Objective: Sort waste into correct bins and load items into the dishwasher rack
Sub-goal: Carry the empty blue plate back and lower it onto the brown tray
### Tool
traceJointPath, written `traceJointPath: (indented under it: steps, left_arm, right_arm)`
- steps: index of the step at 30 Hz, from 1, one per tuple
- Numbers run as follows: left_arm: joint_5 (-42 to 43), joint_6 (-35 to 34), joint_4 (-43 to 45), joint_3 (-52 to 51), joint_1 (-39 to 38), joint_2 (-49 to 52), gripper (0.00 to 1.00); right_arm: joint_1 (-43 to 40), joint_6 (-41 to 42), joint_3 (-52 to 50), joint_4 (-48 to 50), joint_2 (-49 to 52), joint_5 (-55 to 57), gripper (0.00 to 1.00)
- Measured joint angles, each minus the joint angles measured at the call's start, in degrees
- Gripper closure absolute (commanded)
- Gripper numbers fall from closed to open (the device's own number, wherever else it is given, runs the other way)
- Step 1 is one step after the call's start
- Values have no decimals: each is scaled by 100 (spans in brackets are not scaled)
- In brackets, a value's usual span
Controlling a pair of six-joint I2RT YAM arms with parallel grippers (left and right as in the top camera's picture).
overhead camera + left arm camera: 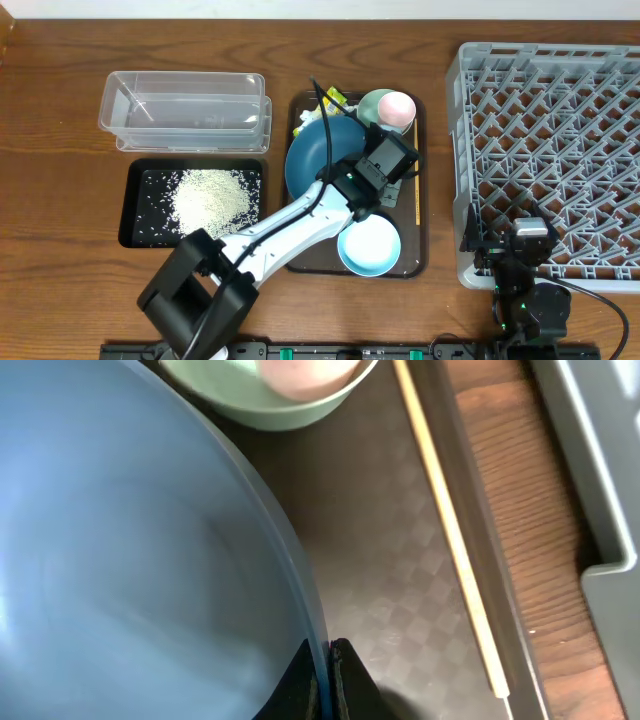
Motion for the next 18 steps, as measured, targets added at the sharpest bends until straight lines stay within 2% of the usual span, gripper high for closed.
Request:
traceJointPath:
  steps: [7, 13, 15, 18]
  left_arm:
    - [2, -306, -470, 0, -79, 9, 92]
    - [225, -367, -476, 0, -199, 9, 70]
    - [271, -372, -481, 0, -216, 9, 56]
    - [299, -450, -507, 0, -223, 9, 53]
  right_arm:
    - [0, 0, 0, 0, 0, 2, 1]
    - [0, 0, 0, 0, 0, 0, 1]
    - [0, 0, 0, 0, 0, 2, 1]
    - [0, 0, 0, 0, 0, 2, 1]
